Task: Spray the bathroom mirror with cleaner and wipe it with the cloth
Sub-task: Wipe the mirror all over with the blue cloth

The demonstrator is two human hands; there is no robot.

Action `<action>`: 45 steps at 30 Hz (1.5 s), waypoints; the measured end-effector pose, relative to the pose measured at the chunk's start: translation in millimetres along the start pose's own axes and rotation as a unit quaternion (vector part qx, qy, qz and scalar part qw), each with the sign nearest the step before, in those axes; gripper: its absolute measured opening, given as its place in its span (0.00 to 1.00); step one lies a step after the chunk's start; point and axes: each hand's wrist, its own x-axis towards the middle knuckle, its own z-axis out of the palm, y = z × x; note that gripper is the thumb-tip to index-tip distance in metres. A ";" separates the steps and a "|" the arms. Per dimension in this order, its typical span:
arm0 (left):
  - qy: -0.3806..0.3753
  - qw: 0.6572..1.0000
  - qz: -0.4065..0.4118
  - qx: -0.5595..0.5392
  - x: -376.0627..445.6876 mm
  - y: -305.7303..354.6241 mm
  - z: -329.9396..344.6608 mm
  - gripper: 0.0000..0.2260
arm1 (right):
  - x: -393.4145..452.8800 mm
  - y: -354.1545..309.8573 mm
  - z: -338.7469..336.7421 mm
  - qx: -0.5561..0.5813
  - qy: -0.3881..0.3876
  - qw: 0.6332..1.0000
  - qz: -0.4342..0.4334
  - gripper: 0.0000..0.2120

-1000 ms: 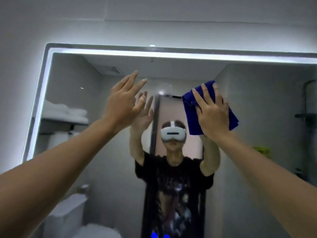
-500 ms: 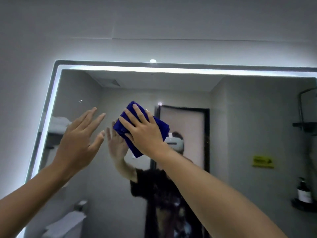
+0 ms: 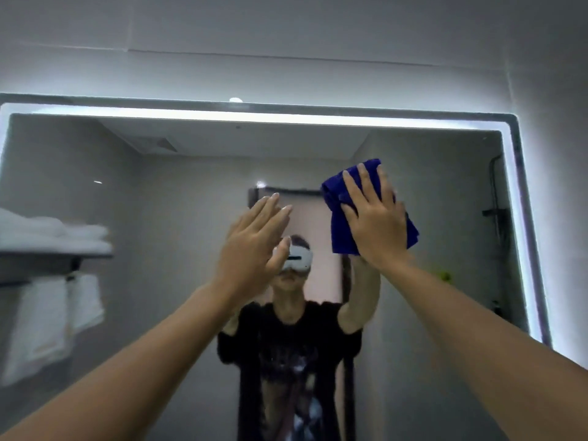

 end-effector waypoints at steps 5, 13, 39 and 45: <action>0.001 0.999 0.032 0.000 -2.5 7.2 11.6 0.24 | -15.7 31.8 -6.9 0.010 0.003 0.997 0.071 0.24; 0.021 0.994 -0.096 0.039 -9.2 -46.0 -43.6 0.27 | 13.6 -52.9 -11.8 0.047 -0.039 0.997 0.045 0.26; -0.001 0.974 -0.126 0.190 -16.0 -71.6 -8.0 0.28 | 18.1 -160.1 -59.4 0.636 -0.200 0.745 0.038 0.25; -0.032 0.973 -0.111 0.197 -52.2 -85.6 -23.1 0.31 | -16.9 -133.5 -43.4 0.514 -0.088 0.851 0.071 0.25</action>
